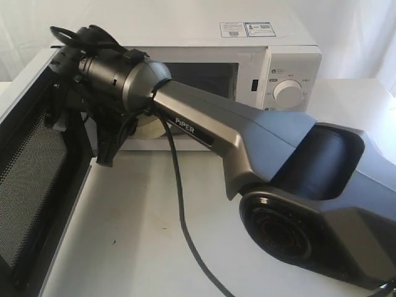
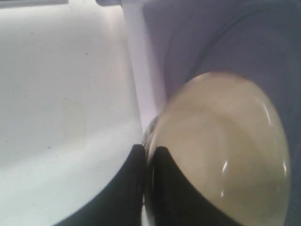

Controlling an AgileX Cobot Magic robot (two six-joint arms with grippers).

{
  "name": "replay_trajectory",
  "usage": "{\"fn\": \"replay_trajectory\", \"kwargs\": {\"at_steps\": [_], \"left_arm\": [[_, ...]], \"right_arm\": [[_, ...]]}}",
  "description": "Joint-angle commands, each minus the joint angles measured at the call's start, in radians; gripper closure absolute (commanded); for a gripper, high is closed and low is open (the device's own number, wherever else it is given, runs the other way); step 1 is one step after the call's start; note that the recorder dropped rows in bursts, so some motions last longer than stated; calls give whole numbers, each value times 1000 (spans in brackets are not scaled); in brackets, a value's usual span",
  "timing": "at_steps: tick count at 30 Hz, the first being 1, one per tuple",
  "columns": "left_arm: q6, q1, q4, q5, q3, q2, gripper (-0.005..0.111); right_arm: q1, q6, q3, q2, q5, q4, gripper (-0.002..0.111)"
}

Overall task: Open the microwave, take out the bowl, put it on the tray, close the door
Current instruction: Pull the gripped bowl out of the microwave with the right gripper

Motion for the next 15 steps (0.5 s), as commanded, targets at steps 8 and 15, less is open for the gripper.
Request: {"fn": "replay_trajectory", "kwargs": {"at_steps": [8, 15], "left_arm": [[-5, -4, -5, 0, -4, -2, 107], [-5, -4, -5, 0, -4, -2, 107]], "right_arm": [[9, 123, 16, -26, 1, -82, 108], [9, 186, 16, -83, 1, -75, 108]]}}
